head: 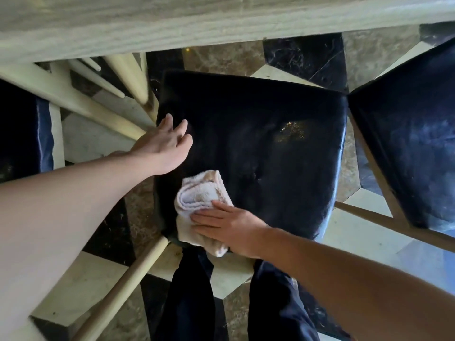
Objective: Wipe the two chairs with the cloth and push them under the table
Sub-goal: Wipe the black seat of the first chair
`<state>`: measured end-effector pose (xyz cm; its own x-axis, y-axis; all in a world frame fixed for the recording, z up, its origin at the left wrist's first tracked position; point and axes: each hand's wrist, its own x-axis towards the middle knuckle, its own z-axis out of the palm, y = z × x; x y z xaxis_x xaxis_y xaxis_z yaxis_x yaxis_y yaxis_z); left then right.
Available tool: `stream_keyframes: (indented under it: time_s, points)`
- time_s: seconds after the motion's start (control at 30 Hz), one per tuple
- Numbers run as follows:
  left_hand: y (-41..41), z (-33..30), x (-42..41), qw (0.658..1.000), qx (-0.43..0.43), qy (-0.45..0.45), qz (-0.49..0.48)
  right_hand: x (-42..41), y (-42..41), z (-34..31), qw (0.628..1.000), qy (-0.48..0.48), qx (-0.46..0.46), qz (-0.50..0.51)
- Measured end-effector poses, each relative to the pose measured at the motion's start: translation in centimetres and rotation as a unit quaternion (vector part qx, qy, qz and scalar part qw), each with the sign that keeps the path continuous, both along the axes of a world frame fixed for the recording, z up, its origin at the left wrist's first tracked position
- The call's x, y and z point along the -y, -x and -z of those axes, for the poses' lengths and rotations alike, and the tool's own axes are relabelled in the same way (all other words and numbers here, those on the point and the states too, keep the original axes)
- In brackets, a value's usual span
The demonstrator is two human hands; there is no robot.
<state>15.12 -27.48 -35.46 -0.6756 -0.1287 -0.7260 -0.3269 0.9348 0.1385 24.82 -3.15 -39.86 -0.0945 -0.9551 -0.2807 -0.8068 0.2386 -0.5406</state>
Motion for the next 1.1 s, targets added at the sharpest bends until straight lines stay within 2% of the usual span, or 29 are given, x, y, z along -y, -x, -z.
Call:
stream_keyframes:
  time_s: [0.13,0.2,0.33,0.43,0.5,0.53,0.63,0.7,0.77,0.83,0.87,0.93,1.03,1.1]
  points:
    - [-0.4,0.5,0.0,1.000,-0.013,0.002,0.010,-6.1,5.1,-0.6,0.995,-0.023,-0.031,-0.088]
    - [-0.5,0.7,0.1,1.000,-0.017,0.009,0.018,-8.9,8.5,-1.4,0.994,-0.033,-0.076,-0.068]
    - [-0.8,1.0,0.2,0.999,-0.012,0.018,0.025,-14.2,13.7,-2.3,0.986,-0.034,-0.098,0.133]
    - [-0.8,1.1,0.2,0.999,-0.025,0.010,0.019,-16.3,15.0,-2.9,0.953,-0.050,-0.099,0.283]
    - [-0.8,1.0,0.6,0.999,-0.029,-0.017,-0.005,-15.7,13.8,-2.7,0.898,-0.071,-0.087,0.426]
    - [-0.9,0.8,0.9,0.999,-0.031,-0.030,-0.024,-14.5,12.7,-2.4,0.854,-0.087,-0.073,0.507]
    - [-0.8,0.6,1.5,0.996,-0.043,-0.040,-0.064,-8.5,8.3,-1.7,0.681,-0.110,-0.038,0.723]
    - [-0.7,0.5,1.1,0.994,-0.047,-0.041,-0.088,-4.7,5.0,-1.5,0.597,-0.116,-0.022,0.794]
    - [-0.7,0.5,0.7,0.993,-0.053,-0.035,-0.097,-1.6,1.0,-1.5,0.547,-0.128,0.011,0.827]
    - [-0.9,0.6,0.5,0.994,-0.064,-0.029,-0.083,1.4,-3.4,-2.1,0.520,-0.145,0.050,0.841]
    - [-1.0,0.6,0.4,0.995,-0.068,-0.027,-0.072,2.9,-5.5,-2.3,0.524,-0.155,0.063,0.835]
    - [-1.0,0.7,0.4,0.996,-0.070,-0.019,-0.055,5.4,-8.8,-2.6,0.570,-0.172,0.075,0.800]
    - [-0.9,0.9,0.5,0.996,-0.075,-0.017,-0.043,7.3,-11.5,-2.4,0.665,-0.174,0.089,0.721]
    - [-0.8,1.0,0.7,0.996,-0.077,-0.018,-0.042,7.1,-11.8,-2.2,0.754,-0.148,0.085,0.635]
